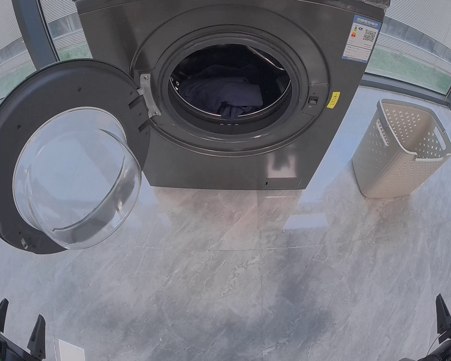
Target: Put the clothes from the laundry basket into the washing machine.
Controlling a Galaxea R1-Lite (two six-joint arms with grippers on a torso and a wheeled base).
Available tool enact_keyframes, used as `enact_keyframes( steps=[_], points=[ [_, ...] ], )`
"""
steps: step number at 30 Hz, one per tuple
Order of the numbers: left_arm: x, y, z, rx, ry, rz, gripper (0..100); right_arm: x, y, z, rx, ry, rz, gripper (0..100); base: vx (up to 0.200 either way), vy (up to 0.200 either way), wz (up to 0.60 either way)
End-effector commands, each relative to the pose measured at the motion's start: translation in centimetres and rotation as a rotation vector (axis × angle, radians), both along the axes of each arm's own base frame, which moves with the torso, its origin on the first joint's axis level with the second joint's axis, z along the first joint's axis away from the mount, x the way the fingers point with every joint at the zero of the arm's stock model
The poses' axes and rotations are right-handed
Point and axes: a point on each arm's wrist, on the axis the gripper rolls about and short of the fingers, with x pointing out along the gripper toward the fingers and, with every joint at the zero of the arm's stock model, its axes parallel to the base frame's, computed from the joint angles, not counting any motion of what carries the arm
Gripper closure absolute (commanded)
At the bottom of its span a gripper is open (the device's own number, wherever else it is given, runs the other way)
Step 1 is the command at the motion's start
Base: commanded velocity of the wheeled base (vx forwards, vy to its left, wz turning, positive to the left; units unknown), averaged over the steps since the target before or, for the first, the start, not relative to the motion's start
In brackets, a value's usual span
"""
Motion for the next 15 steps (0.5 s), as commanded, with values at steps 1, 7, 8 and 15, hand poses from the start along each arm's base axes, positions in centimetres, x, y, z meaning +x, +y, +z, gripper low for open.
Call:
enact_keyframes(
  steps=[1,7,8,15],
  points=[
    [0.02,0.0,-0.51,0.0,0.002,-0.001,0,0.03,0.01,-0.52,-0.002,0.008,0.001,0,0.0,0.0,0.0],
    [0.02,0.0,-0.51,-0.002,0.002,-0.002,0,0.03,0.01,-0.54,-0.002,0.01,0.005,0,0.0,0.167,0.0],
    [0.02,0.0,-0.51,-0.003,0.002,-0.004,0,0.03,0.01,-0.54,-0.002,0.01,0.005,0,0.0,0.2,0.0],
    [0.02,0.0,-0.51,-0.011,0.002,-0.005,0,0.03,0.01,-0.54,-0.002,0.01,0.004,0,0.0,0.2,0.0]
  ],
)
